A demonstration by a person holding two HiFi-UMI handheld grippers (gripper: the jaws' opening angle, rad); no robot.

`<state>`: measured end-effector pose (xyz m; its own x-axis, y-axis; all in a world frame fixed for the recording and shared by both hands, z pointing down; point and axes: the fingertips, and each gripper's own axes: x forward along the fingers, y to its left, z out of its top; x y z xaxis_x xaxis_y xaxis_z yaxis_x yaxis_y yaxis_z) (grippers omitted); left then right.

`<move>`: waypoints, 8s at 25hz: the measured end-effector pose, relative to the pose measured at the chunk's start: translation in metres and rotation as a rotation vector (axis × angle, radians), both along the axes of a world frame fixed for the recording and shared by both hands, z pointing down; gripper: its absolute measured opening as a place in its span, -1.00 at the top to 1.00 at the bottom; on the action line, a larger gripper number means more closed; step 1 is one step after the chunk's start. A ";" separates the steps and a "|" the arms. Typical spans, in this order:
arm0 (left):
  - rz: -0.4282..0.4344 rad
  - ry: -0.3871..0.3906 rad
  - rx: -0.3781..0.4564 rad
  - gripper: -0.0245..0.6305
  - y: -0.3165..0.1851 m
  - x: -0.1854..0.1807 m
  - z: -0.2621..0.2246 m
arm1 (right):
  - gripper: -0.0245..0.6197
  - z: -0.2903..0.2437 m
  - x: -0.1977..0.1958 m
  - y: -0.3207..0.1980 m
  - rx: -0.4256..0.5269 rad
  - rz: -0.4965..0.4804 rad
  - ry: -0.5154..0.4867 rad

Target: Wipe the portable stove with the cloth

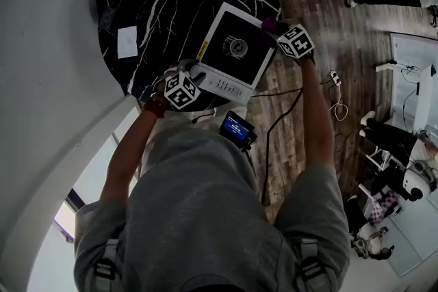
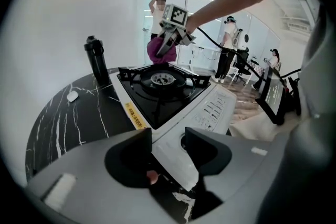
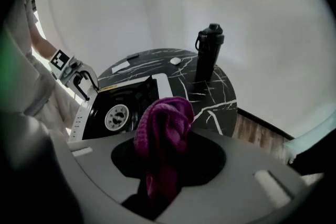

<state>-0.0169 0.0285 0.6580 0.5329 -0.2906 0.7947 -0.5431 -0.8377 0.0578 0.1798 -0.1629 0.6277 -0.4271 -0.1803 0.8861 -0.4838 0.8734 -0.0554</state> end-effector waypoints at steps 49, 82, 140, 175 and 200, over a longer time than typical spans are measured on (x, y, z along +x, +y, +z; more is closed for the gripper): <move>0.026 -0.020 0.005 0.32 -0.001 0.001 -0.001 | 0.55 0.027 -0.130 -0.024 -0.130 -0.156 -0.001; 0.262 0.079 0.051 0.16 0.025 -0.009 -0.007 | 0.53 -0.025 -0.038 0.255 0.076 -0.115 -0.143; 0.335 0.068 -0.009 0.10 0.026 -0.011 -0.007 | 0.55 0.020 -0.069 0.244 -0.175 -0.147 0.032; 0.341 0.044 -0.034 0.09 0.026 -0.010 -0.004 | 0.55 0.019 -0.096 0.237 -0.198 -0.177 0.020; 0.340 0.031 -0.043 0.08 0.027 -0.010 -0.003 | 0.56 0.020 -0.113 0.232 -0.205 -0.180 0.008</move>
<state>-0.0274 0.0552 0.6552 0.6172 -0.0586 0.7846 -0.2305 -0.9669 0.1091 0.0666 0.0695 0.6473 -0.4286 0.0809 0.8999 -0.3231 0.9164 -0.2363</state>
